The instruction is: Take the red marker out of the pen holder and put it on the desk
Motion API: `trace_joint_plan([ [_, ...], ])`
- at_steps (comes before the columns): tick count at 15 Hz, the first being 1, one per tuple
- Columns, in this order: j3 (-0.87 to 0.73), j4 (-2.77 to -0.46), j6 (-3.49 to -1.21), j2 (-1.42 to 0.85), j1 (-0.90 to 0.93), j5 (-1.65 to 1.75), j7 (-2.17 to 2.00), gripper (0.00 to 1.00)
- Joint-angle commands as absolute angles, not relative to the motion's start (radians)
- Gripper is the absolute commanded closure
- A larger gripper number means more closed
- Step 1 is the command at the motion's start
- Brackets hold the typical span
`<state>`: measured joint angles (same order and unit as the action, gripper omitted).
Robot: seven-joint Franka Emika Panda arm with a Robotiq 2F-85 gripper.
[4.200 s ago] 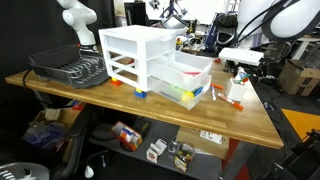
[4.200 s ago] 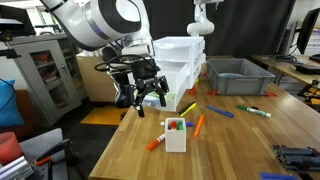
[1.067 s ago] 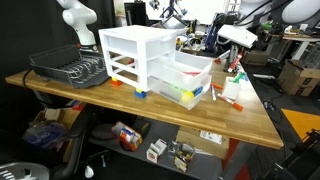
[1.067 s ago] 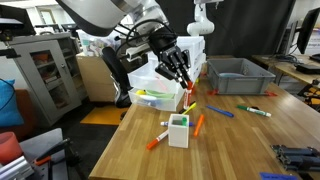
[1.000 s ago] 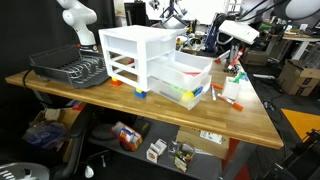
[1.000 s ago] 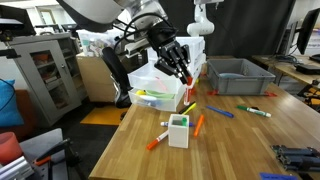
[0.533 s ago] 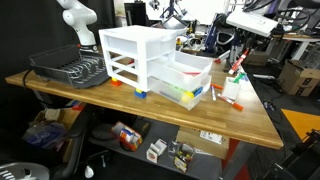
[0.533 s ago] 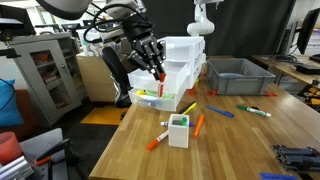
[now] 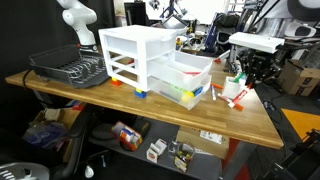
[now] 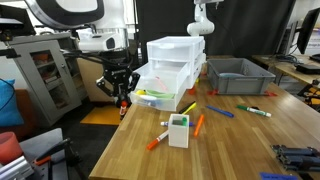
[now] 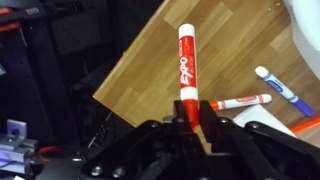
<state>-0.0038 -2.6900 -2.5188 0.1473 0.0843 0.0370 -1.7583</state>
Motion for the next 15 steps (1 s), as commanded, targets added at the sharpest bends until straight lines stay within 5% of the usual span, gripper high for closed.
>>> trace_joint_plan([
  [1, -0.014, -2.726, -2.564, 0.110, 0.059, -0.189, -1.668, 0.95],
  [13, -0.046, -2.639, -2.728, -0.198, -0.038, -0.765, -1.313, 0.95],
  [15, -0.041, -2.616, -2.729, -0.220, -0.050, -0.829, -1.268, 0.54],
])
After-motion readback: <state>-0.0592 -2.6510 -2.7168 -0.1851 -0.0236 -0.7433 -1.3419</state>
